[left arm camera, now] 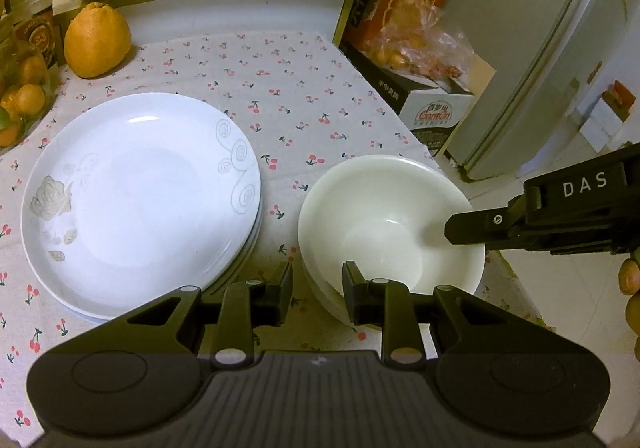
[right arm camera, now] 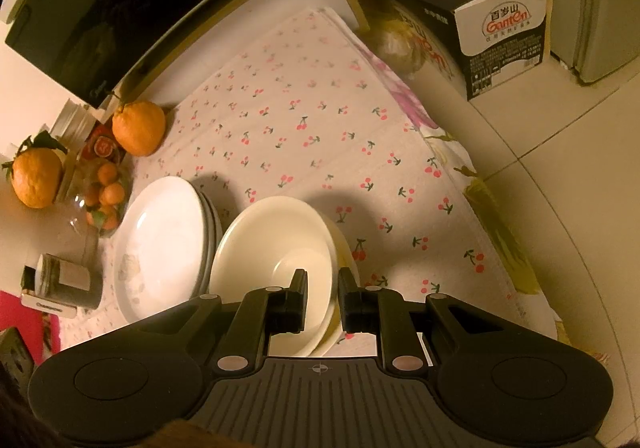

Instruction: Organize plates and bowls

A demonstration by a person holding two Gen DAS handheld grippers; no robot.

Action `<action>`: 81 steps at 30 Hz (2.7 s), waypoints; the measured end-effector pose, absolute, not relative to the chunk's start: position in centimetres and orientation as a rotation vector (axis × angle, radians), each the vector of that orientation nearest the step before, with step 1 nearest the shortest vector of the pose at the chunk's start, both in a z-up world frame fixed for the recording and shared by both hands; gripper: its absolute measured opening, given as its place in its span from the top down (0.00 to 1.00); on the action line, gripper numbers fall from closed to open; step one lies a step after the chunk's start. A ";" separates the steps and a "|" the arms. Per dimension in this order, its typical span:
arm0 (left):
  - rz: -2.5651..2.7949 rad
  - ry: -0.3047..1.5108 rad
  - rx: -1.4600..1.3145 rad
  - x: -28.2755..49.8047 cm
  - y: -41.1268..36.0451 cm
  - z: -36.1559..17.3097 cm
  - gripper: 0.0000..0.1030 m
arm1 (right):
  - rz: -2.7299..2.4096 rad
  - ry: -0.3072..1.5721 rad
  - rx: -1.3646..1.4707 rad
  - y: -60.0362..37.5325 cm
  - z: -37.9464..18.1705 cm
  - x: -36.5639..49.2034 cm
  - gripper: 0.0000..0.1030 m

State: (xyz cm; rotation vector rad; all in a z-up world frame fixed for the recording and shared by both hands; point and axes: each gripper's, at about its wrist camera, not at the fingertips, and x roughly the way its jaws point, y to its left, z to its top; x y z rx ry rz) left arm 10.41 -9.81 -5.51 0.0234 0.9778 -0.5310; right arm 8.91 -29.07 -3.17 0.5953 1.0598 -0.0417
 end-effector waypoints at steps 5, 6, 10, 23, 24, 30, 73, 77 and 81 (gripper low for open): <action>-0.528 0.983 0.028 10.5 -9.8 -5.6 0.76 | -0.053 1.050 0.588 -29.3 -2.9 8.8 0.82; -0.528 0.983 0.028 10.5 -9.8 -5.6 0.76 | -0.059 1.048 0.588 -29.4 -2.8 8.8 0.82; -0.531 0.981 0.022 10.6 -9.8 -5.6 0.76 | -0.066 1.045 0.599 -29.9 -2.8 8.7 0.82; -0.602 0.920 0.097 9.8 -9.7 -5.8 0.39 | -0.019 0.975 0.529 -30.5 -3.1 8.3 0.50; -0.615 0.912 0.104 9.6 -9.7 -5.9 0.37 | -0.013 0.967 0.520 -30.5 -3.1 8.2 0.46; -0.681 0.848 0.133 8.7 -9.3 -5.9 0.17 | 0.038 0.928 0.449 -30.3 -3.3 7.7 0.31; -0.873 0.724 0.205 7.5 -10.2 -8.6 0.19 | 0.080 0.861 0.425 -27.9 -7.7 8.1 0.55; -0.873 0.726 0.204 7.5 -10.2 -8.6 0.20 | 0.079 0.869 0.423 -27.7 -7.8 8.2 0.66; -0.869 0.735 0.195 7.6 -10.1 -8.4 0.20 | 0.067 0.863 0.408 -27.6 -7.7 8.1 0.72</action>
